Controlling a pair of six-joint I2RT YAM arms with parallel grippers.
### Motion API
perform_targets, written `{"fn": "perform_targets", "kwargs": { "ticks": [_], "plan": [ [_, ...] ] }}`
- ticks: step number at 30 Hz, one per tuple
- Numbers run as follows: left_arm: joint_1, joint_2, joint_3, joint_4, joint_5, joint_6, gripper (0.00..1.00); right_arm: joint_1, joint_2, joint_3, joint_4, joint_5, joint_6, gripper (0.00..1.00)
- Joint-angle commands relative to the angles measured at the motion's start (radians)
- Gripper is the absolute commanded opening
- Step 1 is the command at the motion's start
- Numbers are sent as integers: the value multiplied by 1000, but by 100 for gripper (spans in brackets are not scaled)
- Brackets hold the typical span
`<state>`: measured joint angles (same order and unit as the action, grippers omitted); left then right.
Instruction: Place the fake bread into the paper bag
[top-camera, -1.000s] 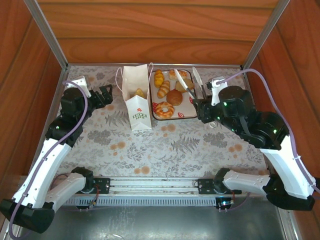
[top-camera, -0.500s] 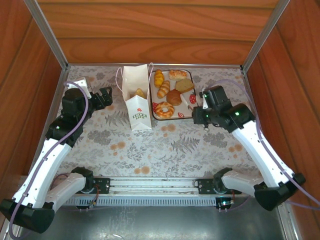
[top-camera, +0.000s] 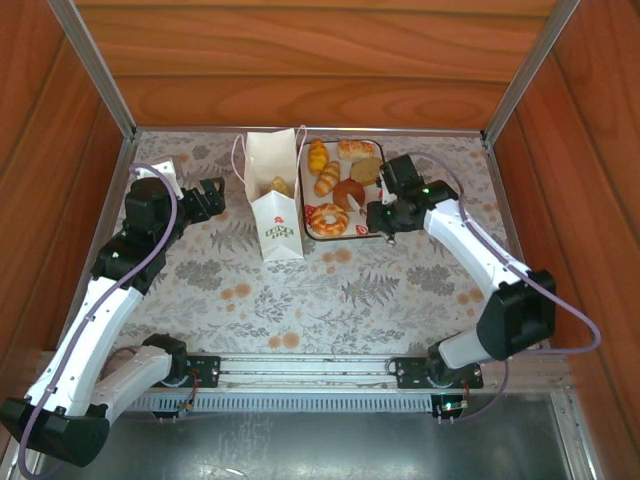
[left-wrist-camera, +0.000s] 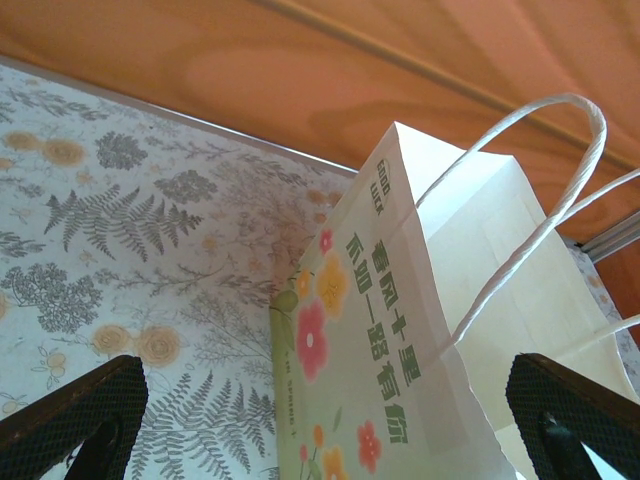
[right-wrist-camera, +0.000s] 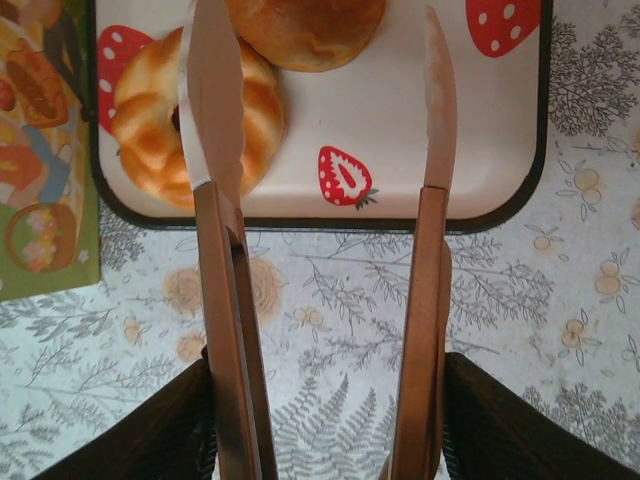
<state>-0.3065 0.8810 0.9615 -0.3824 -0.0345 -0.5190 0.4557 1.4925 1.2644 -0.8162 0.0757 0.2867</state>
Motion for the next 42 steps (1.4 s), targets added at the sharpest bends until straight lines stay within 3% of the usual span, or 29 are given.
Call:
{"fn": "perform_targets", "kwargs": {
  "ticks": [1,20,37,42],
  "plan": [
    [7,-11,-8,-11,29,18,98,-11,38,55,57,-14,-24,60],
    [8,18,19,-26,13,46,98,-23,260,190,62,-30,-59,67],
    [7,20,20,-31,20,56,98,-26,353,261,9,-32,-71,66],
    [7,34,47,-39,41,72,97,-27,367,283,-30,-28,-72,61]
  ]
}}
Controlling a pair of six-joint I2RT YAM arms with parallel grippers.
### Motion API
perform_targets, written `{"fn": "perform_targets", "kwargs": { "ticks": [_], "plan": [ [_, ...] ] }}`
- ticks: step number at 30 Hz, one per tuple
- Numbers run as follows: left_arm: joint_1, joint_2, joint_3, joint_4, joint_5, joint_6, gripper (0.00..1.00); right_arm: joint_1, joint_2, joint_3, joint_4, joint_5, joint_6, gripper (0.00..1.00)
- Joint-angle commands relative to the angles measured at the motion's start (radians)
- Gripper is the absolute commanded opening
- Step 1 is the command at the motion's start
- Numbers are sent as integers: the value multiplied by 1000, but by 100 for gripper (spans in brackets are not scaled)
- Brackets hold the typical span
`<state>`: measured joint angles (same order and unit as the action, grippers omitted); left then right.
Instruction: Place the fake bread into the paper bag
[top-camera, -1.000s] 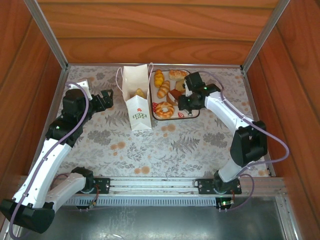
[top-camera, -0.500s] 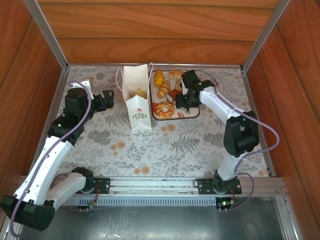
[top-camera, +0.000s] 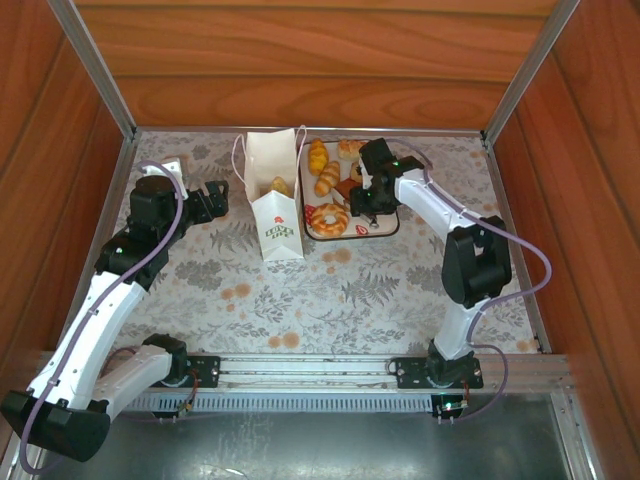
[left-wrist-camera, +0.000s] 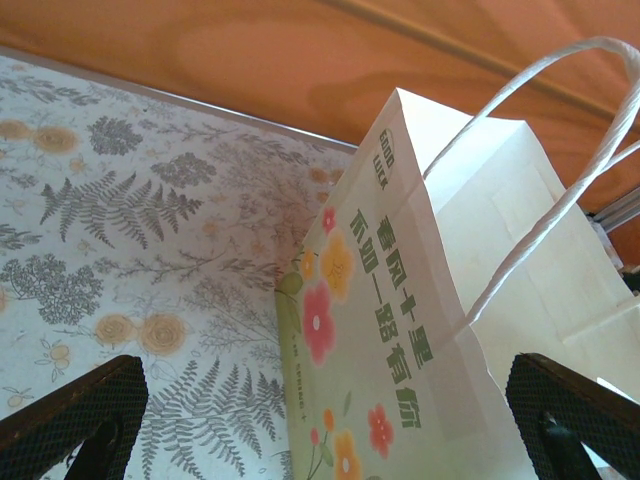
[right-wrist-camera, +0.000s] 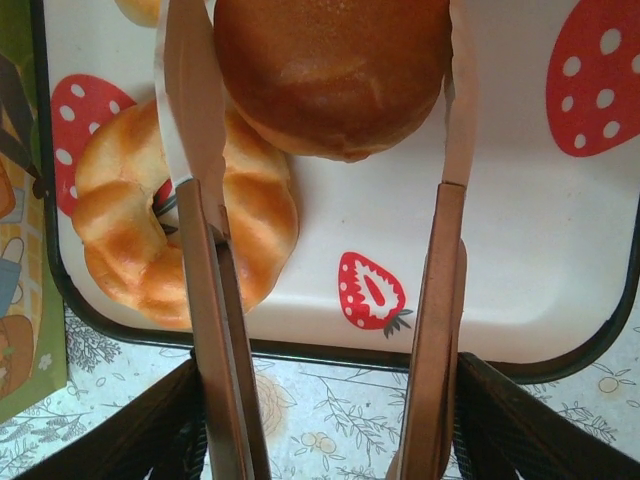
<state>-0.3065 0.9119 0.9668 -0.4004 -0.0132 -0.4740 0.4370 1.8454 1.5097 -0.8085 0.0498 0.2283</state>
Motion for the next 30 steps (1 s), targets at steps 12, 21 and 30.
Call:
{"fn": "perform_targets", "kwargs": {
  "ticks": [12,21,30],
  "plan": [
    [7,39,103,-48,81,58,91,-9,-39,49,-85,8,-9,47],
    [7,108,192,-62,191,52,89,-8,-162,47,-145,17,-3,46],
    [7,253,304,-81,195,87,73,-7,-338,81,-240,31,-2,46]
  ]
}}
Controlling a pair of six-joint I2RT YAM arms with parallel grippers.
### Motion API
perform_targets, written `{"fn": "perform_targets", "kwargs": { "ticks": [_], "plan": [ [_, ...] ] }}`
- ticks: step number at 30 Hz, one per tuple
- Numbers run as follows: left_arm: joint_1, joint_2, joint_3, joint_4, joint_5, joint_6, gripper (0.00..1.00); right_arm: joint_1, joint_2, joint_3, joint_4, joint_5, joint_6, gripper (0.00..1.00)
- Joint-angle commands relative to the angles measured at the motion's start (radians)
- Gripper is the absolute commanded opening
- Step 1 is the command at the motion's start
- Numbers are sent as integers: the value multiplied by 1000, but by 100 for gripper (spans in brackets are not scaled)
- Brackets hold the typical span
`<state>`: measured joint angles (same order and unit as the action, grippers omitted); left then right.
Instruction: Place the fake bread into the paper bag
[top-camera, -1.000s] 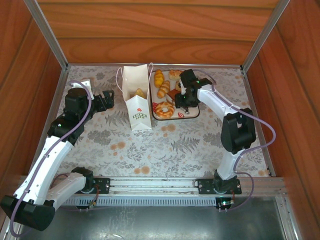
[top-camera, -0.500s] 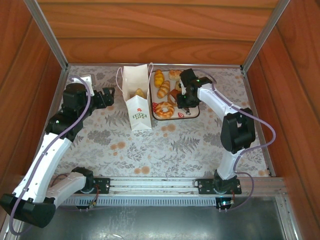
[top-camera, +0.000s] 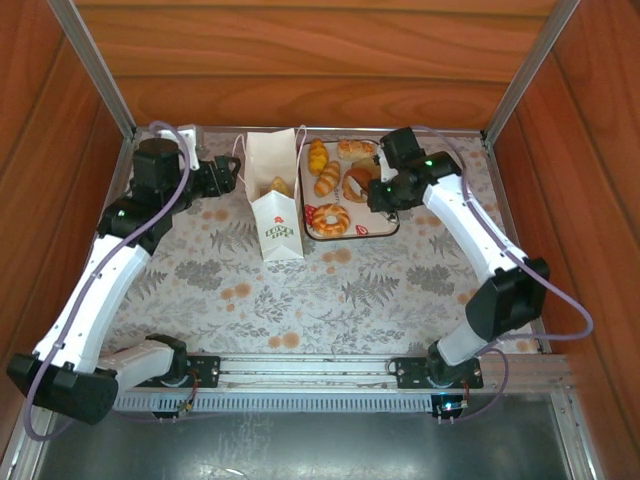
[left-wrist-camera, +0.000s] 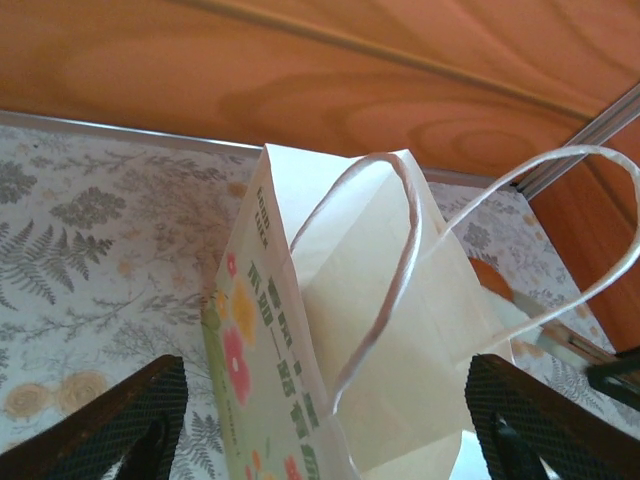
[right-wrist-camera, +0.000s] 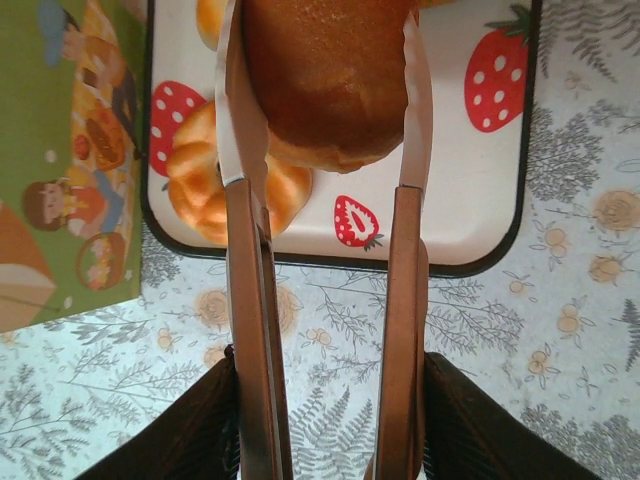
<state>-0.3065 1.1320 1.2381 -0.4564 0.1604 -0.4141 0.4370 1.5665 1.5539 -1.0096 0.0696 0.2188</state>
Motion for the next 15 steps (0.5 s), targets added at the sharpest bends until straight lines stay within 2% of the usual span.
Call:
{"fn": "perform_targets", "kwargs": {
  "ticks": [1,7,11,15],
  "plan": [
    [7,47,42,-26,25,30,70,-7,-79,43,-49,11,12,46],
    [7,85,77,-26,-18,81,49,-6,-172,95,-107,-6,32,46],
    [7,82,85,-25,-36,90,25,-1,-192,163,-166,-22,43,45],
    [8,86,92,-25,-32,97,11,16,-189,241,-217,-7,46,45]
  ]
}}
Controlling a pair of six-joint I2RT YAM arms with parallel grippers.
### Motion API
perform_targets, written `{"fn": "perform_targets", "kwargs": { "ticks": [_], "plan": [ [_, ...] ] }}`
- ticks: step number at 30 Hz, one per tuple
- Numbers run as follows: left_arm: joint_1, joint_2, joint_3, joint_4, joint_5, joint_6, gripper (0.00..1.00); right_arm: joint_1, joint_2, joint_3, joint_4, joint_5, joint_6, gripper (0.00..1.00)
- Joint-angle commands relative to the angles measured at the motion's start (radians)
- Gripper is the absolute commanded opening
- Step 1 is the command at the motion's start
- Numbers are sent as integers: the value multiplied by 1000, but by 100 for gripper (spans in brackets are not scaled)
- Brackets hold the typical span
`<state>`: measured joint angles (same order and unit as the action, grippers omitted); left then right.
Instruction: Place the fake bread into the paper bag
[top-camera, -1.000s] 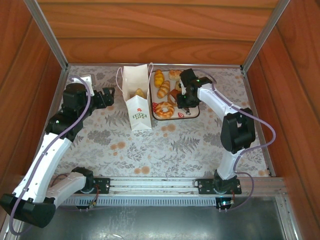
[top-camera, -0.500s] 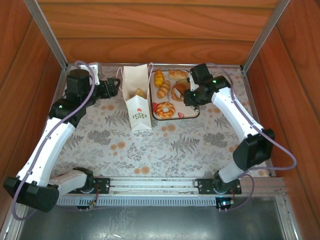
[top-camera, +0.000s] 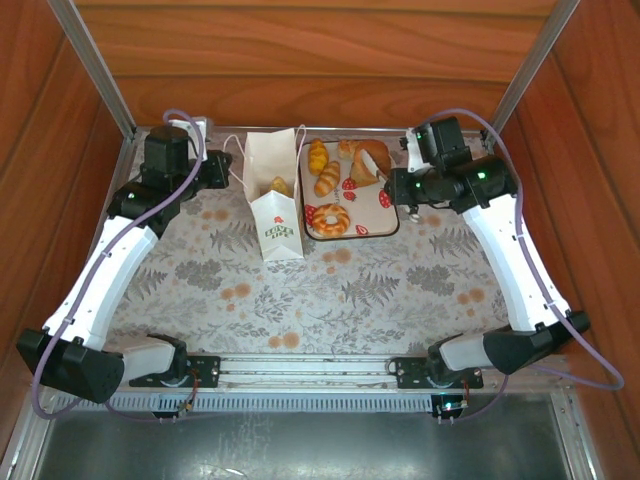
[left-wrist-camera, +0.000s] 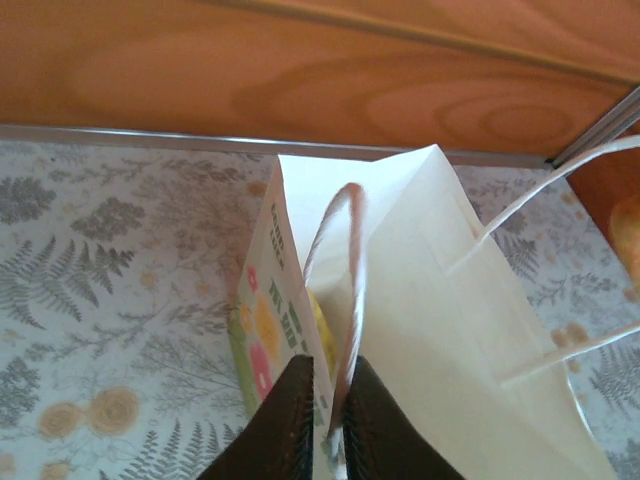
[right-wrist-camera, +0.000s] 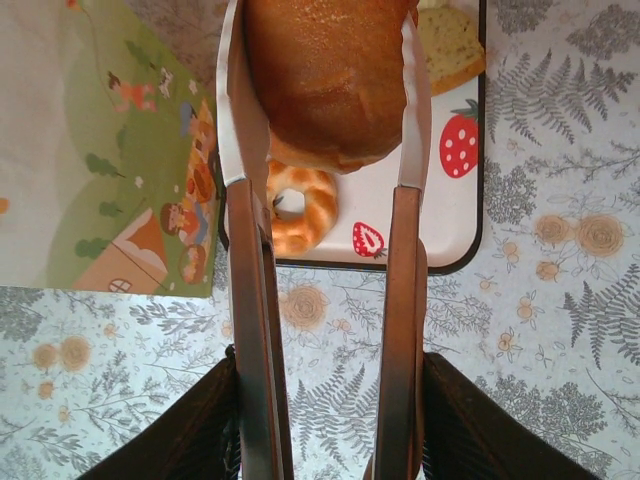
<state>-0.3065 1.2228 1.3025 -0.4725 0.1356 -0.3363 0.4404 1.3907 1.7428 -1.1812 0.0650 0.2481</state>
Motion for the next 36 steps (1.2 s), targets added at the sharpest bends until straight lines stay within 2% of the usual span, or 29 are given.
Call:
{"fn": "perform_targets", "kwargs": {
  "ticks": [1,8,22,36],
  "plan": [
    [8,-5,29,-9,-5,20,8,19,-12,75,-52,4,19,45],
    [8,-11,27,-10,-5,22,0,95,22,264,-103,13,21,45],
    [7,-19,14,-9,-3,12,0,298,263,774,-212,88,-39,45],
    [7,-14,12,-9,19,-7,0,402,432,782,-36,-56,-29,46]
  ]
}}
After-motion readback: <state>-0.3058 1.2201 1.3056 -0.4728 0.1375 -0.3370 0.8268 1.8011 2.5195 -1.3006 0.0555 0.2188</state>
